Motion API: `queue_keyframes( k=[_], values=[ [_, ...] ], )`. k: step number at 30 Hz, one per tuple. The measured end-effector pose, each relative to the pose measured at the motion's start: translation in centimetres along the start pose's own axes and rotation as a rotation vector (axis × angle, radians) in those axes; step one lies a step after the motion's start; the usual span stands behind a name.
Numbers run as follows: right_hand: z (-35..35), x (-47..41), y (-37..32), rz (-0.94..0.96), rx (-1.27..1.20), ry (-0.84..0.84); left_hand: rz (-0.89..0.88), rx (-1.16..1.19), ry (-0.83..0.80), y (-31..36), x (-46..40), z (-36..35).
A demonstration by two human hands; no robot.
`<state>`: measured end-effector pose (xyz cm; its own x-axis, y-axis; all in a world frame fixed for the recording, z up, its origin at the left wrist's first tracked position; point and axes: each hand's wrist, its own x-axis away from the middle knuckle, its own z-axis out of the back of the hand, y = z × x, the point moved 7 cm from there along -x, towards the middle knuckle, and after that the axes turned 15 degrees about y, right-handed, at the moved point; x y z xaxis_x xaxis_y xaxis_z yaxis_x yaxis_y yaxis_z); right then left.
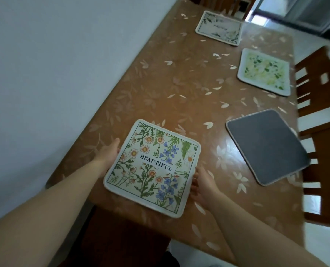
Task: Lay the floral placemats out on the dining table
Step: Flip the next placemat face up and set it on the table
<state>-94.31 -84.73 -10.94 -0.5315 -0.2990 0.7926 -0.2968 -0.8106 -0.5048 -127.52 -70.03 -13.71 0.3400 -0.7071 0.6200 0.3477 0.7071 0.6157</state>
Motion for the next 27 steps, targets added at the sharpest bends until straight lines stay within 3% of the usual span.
queue_keyframes(
  k=[27],
  values=[
    [2.9,-1.4,-0.2,-0.047,0.004,0.053,-0.004,0.010,-0.106,0.8,2.2,-1.1]
  ],
)
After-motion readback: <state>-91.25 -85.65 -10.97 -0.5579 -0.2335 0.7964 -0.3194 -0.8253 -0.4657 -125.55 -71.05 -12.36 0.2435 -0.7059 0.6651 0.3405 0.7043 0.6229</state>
